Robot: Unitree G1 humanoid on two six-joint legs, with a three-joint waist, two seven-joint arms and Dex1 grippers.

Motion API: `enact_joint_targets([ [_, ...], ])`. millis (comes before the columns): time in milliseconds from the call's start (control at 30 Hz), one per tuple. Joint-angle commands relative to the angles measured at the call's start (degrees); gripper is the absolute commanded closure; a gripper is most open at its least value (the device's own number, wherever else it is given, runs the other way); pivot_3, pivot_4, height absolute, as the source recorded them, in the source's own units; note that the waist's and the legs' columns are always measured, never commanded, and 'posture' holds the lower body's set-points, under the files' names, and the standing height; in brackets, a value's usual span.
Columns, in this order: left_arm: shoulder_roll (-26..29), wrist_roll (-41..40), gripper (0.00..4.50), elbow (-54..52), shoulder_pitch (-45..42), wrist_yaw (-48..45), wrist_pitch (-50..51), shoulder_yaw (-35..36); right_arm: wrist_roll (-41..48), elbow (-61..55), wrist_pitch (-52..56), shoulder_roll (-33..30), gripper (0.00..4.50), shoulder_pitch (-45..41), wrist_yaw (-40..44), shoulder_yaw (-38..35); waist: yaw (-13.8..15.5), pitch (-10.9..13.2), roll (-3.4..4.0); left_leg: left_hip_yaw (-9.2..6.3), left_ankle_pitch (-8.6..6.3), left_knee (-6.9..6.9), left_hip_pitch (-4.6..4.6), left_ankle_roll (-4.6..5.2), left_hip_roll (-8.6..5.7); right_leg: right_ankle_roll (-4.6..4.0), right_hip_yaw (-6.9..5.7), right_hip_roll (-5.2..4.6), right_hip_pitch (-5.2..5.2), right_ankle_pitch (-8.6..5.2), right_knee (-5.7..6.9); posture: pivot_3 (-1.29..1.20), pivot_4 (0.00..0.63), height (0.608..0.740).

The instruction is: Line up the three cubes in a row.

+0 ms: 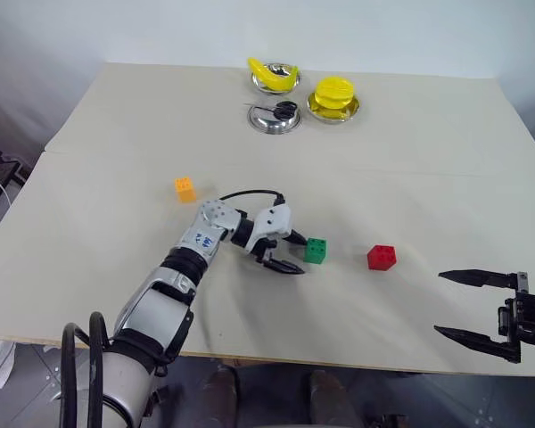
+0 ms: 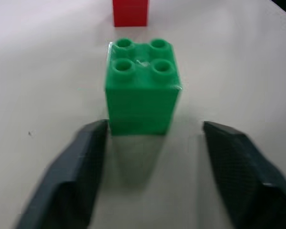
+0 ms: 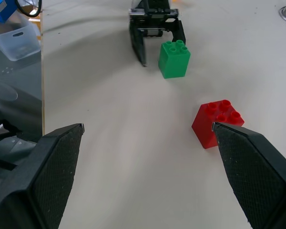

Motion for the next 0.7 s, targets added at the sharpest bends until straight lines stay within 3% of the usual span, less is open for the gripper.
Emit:
enact_joint_targets([
  [33, 3.4, -2.1, 0.02, -4.4, 1.5, -3.3, -1.5, 2.7, 0.8, -0.7, 0.5, 0.5, 0.00, -1.0, 0.0, 0.1, 0.0, 0.0, 0.00, 0.00, 0.00, -0.02, 0.00, 0.00, 0.01, 0.00, 0.00, 0.01, -0.01, 0.00, 0.01, 0.00, 0.150, 0.740],
  [100, 4.6, -2.3, 0.02, -5.6, 2.4, -3.9, -1.9, 3.3, 0.7, -0.5, 0.5, 0.5, 0.00, -1.6, 0.1, 0.4, 0.1, 0.0, 0.01, 0.00, 0.01, -0.02, 0.00, -0.01, 0.01, 0.00, 0.00, 0.00, -0.01, 0.00, 0.02, 0.00, 0.150, 0.740],
  [233, 15.5, -13.8, 0.02, -14.1, 13.2, -12.1, -6.7, 14.7, 2.5, -0.9, 3.2, 2.6, 0.00, -8.8, -3.6, 3.5, -1.1, 0.0, 0.01, 0.02, 0.02, -0.04, 0.04, -0.04, 0.06, -0.02, 0.04, 0.01, -0.04, 0.00, 0.05, 0.00, 0.150, 0.740],
  [300, 19.2, -16.9, 0.02, -18.6, 19.2, -10.3, -5.3, 19.1, 4.1, -1.8, 5.7, 4.1, 0.00, -11.4, -5.7, 4.3, -1.9, 0.0, 0.02, 0.01, 0.03, -0.14, 0.12, -0.06, 0.15, -0.13, 0.03, 0.04, -0.06, -0.05, 0.14, 0.00, 0.150, 0.740],
  [400, 21.5, -18.9, 0.02, -25.4, 25.7, -4.4, -2.0, 23.3, 4.6, -2.3, 5.9, 6.5, 0.00, -12.9, -7.3, 4.6, -1.1, 0.0, 0.04, -0.07, 0.03, -0.12, 0.14, -0.06, 0.13, -0.21, -0.02, -0.01, -0.05, -0.10, 0.29, 0.00, 0.150, 0.740],
  [533, 22.4, -21.9, 0.02, -36.3, 40.1, 12.8, 3.8, 36.3, 2.6, -1.9, 3.8, 10.7, 0.00, -16.0, -10.0, 7.1, -0.2, 0.0, 0.02, -0.15, -0.02, 0.01, 0.14, -0.07, 0.05, -0.19, -0.02, -0.08, 0.06, -0.08, 0.31, 0.00, 0.150, 0.740],
  [700, 20.4, -22.6, 0.02, -39.8, 55.1, 27.0, 5.8, 48.1, 0.3, -1.4, 2.0, 13.7, 0.00, -17.3, -12.7, 9.0, -0.2, 0.0, 0.03, -0.13, -0.06, -0.09, 0.18, -0.01, 0.09, -0.22, -0.02, -0.06, -0.03, -0.10, 0.36, 0.00, 0.150, 0.740],
])
